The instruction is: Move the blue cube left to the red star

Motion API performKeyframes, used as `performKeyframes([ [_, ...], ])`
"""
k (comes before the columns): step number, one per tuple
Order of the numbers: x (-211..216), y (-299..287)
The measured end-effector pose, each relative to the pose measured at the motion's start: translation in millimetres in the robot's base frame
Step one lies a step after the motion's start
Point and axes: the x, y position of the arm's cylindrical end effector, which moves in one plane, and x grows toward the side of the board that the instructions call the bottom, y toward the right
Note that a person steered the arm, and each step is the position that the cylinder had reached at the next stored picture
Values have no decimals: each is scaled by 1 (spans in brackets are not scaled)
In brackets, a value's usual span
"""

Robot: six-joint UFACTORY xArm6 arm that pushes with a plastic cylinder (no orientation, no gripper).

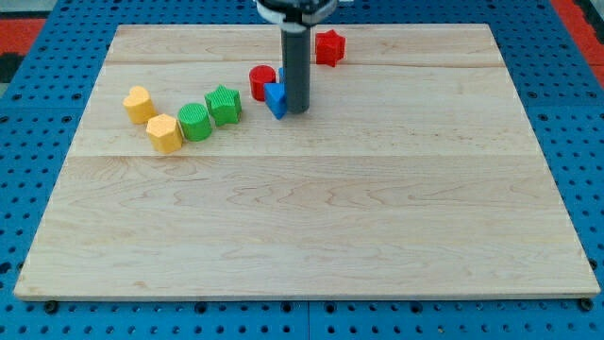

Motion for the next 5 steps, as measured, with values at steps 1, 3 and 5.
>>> performKeyframes([
  [1, -36, 0],
  [3, 14, 32],
  [5, -8, -20],
])
